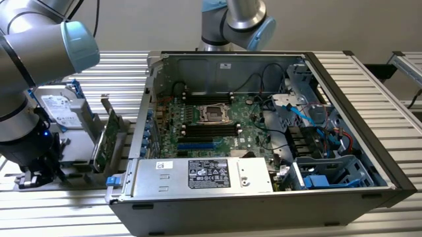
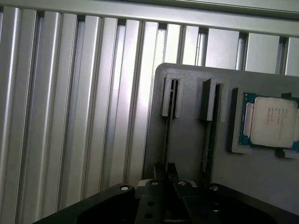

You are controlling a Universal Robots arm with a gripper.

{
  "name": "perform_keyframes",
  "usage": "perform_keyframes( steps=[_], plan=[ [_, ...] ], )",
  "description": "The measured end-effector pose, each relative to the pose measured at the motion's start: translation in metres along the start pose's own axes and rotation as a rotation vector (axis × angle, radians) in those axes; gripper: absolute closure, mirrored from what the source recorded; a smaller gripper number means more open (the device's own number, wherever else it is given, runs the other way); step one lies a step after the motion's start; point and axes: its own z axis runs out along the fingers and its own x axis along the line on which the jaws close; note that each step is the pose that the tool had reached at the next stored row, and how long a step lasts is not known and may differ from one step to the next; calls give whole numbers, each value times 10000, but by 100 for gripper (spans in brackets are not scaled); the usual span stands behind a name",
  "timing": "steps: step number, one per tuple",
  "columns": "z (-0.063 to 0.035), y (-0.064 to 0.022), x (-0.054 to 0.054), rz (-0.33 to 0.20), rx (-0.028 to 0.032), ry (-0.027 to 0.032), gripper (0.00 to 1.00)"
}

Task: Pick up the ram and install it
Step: 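Pick up the ram and move it above insertion slot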

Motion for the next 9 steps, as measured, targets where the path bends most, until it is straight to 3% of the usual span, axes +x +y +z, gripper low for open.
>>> perform_keyframes(
  steps=[9],
  plan=[
    [-14,1,0,0,-2,1,86]
  ],
)
